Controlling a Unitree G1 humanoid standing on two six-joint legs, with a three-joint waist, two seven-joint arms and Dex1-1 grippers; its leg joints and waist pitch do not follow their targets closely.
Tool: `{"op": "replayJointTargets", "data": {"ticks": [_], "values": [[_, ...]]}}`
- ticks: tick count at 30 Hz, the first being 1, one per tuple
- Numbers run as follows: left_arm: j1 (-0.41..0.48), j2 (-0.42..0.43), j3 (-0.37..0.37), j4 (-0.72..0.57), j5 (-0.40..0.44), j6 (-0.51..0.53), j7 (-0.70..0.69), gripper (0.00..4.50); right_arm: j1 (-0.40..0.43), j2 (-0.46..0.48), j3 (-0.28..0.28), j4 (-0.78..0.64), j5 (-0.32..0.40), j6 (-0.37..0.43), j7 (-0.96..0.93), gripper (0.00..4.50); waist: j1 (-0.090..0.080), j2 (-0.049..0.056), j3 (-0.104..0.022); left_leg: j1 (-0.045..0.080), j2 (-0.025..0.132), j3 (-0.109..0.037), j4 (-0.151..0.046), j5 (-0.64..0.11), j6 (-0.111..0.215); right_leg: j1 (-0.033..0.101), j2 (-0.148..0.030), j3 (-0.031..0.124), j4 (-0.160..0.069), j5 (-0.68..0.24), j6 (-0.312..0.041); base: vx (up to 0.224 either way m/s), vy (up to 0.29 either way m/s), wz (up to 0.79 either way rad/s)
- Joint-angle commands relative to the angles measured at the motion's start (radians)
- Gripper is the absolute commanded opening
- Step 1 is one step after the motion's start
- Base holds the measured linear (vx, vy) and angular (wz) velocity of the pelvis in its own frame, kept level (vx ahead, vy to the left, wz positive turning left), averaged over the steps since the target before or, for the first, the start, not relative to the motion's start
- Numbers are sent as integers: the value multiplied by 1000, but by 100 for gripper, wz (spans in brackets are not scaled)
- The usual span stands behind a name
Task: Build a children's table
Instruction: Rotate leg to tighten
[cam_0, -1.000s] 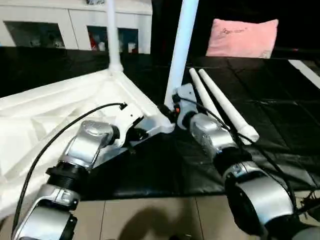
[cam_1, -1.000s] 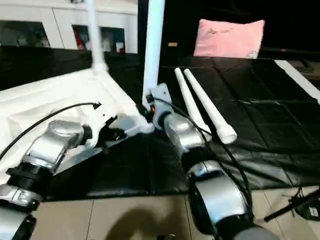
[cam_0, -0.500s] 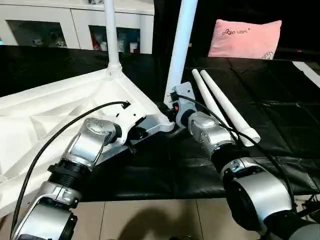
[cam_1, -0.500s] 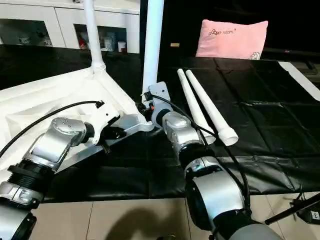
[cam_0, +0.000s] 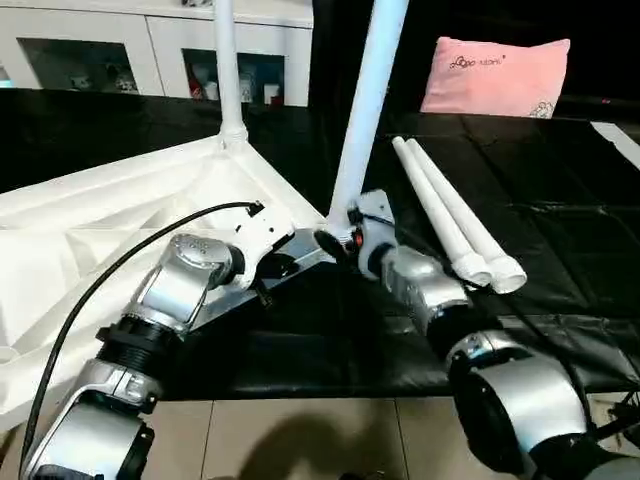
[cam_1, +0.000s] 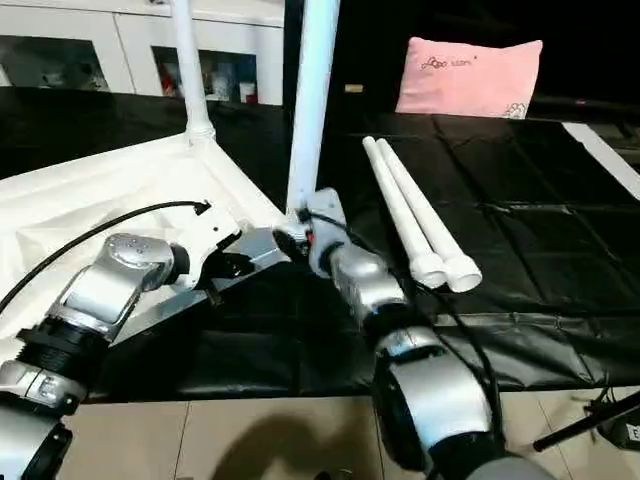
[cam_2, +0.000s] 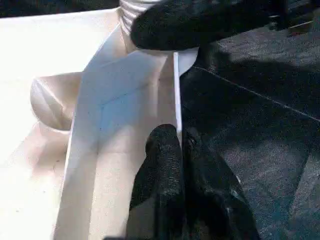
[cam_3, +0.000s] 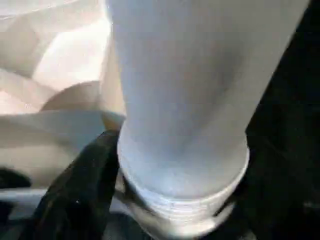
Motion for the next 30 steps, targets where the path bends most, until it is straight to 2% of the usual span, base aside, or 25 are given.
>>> {"op": "replayJointTargets", "data": {"ticks": [1,4,7,10,11,13,15,17,20,24,30], "values": [[-32,11,-13,8,15,-35,1,0,31,-6,8,0,4,16,36,383,5,27,-64,-15,-6,23,-58,-152,27,79,-64,54,-63,-165,-195,0,0,0],[-39,12,-16,34,13,-59,-8,0,78,-38,10,-61,8,6,82,420,8,28,-61,-15,-8,23,-58,-174,27,77,-63,53,-71,-232,-176,0,0,0],[-45,15,-23,59,15,-80,-20,0,117,-64,3,-119,15,3,115,440,11,31,-62,-15,-8,23,-57,-164,31,78,-62,53,-72,-235,-172,0,0,0],[-51,19,-32,84,15,-107,-33,0,149,-82,-5,-177,27,8,151,440,15,30,-64,-17,-7,23,-55,-148,33,79,-62,53,-68,-212,-180,0,0,0],[-54,22,-41,99,16,-131,-47,0,171,-96,-9,-221,38,12,179,440,18,33,-63,-18,-9,23,-55,-143,38,81,-60,53,-70,-204,-180,0,0,0],[-57,26,-49,120,14,-186,-72,0,206,-118,-12,-290,48,14,211,440,23,32,-65,-17,-6,22,-55,-128,45,82,-61,54,-65,-183,-179,0,0,0],[-56,20,-38,120,-10,-192,-97,0,229,-137,-18,-339,58,18,225,440,29,30,-64,-19,-8,23,-54,-109,47,84,-61,54,-64,-172,-177,0,0,0],[-51,37,-61,126,-3,-241,-142,0,254,-164,-16,-394,69,18,266,440,30,27,-64,-18,-8,25,-53,-108,50,82,-60,54,-65,-172,-177,0,0,0],[-44,59,-85,142,-9,-299,-216,0,285,-205,3,-460,72,15,347,440,32,32,-63,-17,-7,24,-54,-115,55,80,-60,54,-65,-174,-175,0,0,0],[-44,75,-104,165,-17,-362,-295,0,315,-268,44,-511,51,6,443,440,35,28,-63,-17,-9,26,-52,-117,58,82,-58,54,-67,-180,-172,0,0,0],[-68,91,-132,228,-7,-463,-389,0,338,-360,111,-601,76,34,682,440,45,24,-64,-20,-9,26,-50,-120,71,85,-58,51,-69,-208,-155,0,0,0]]}}
